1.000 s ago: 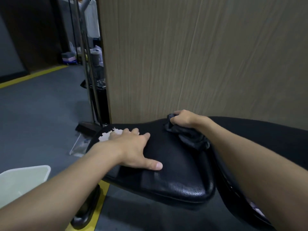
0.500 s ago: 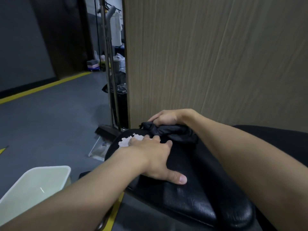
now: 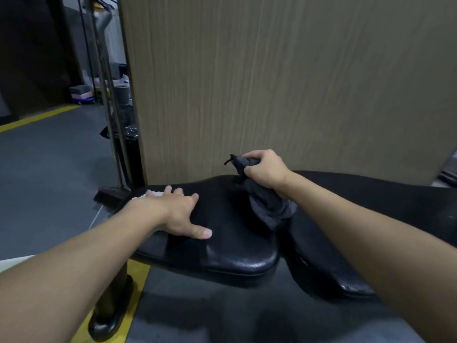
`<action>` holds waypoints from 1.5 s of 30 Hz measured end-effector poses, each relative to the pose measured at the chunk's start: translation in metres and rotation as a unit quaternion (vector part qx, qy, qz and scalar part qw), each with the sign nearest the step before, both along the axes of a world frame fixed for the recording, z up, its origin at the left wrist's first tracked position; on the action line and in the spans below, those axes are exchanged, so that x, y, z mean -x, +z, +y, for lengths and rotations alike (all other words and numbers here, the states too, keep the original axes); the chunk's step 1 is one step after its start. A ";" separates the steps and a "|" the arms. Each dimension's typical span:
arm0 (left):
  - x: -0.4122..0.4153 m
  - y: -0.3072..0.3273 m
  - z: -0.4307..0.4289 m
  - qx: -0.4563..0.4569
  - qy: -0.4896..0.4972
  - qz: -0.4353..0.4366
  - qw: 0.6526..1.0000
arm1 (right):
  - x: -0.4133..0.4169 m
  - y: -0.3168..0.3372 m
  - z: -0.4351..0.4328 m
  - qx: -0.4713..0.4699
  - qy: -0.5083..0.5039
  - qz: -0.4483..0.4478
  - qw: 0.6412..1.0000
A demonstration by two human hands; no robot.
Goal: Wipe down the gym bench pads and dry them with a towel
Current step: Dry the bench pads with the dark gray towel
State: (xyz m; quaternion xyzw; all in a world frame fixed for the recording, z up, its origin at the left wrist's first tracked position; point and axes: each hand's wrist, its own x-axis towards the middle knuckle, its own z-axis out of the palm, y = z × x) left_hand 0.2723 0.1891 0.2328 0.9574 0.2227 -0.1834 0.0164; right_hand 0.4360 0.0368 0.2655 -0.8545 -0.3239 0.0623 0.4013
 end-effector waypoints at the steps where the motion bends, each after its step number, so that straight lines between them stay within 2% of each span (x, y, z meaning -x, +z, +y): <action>1: 0.000 0.002 -0.003 -0.016 -0.009 0.002 1.000 | 0.006 0.006 -0.018 -0.009 -0.004 -0.005 1.000; 3: -0.001 0.006 -0.012 -0.012 -0.040 -0.016 0.999 | 0.018 0.016 -0.050 -0.020 -0.023 -0.030 0.999; 4: -0.003 0.008 -0.020 0.009 -0.061 -0.038 0.997 | 0.022 0.019 -0.065 0.007 -0.038 -0.060 0.997; 5: -0.007 0.007 -0.030 0.039 -0.080 -0.068 0.994 | 0.025 0.017 -0.077 0.088 -0.049 -0.094 0.991; 7: -0.018 0.001 -0.055 0.085 -0.115 -0.137 0.980 | 0.031 0.004 -0.097 0.282 -0.029 -0.109 0.953; 9: -0.029 -0.009 -0.080 0.100 -0.139 -0.195 0.966 | 0.035 -0.020 -0.109 0.352 0.017 -0.086 0.932; 12: -0.042 -0.025 -0.106 0.095 -0.117 -0.237 0.960 | 0.036 -0.047 -0.115 0.343 0.029 -0.132 0.930; 18: -0.051 -0.047 -0.119 0.022 -0.089 -0.210 0.973 | -0.005 -0.045 -0.098 0.327 0.011 -0.125 0.937; 21: -0.051 -0.050 -0.119 0.008 -0.088 -0.212 0.973 | -0.025 -0.030 -0.100 0.364 0.080 -0.133 0.918; 24: -0.052 -0.049 -0.118 0.010 -0.091 -0.215 0.972 | -0.036 -0.006 -0.129 0.371 0.144 -0.074 0.914; 27: -0.053 -0.049 -0.119 0.008 -0.090 -0.216 0.972 | -0.035 -0.011 -0.147 0.293 0.053 -0.072 0.952; 28: -0.054 -0.049 -0.119 0.006 -0.090 -0.218 0.972 | -0.032 -0.020 -0.144 0.298 0.021 -0.085 0.950; 31: -0.053 -0.049 -0.120 0.006 -0.089 -0.214 0.973 | -0.027 -0.052 -0.124 0.399 0.003 -0.175 0.900; 34: -0.053 -0.047 -0.120 0.018 -0.085 -0.201 0.976 | -0.047 -0.061 -0.119 0.375 0.017 -0.252 0.892; 45: -0.053 -0.048 -0.119 0.028 -0.086 -0.214 0.973 | -0.131 -0.051 -0.048 0.385 0.006 -0.215 0.897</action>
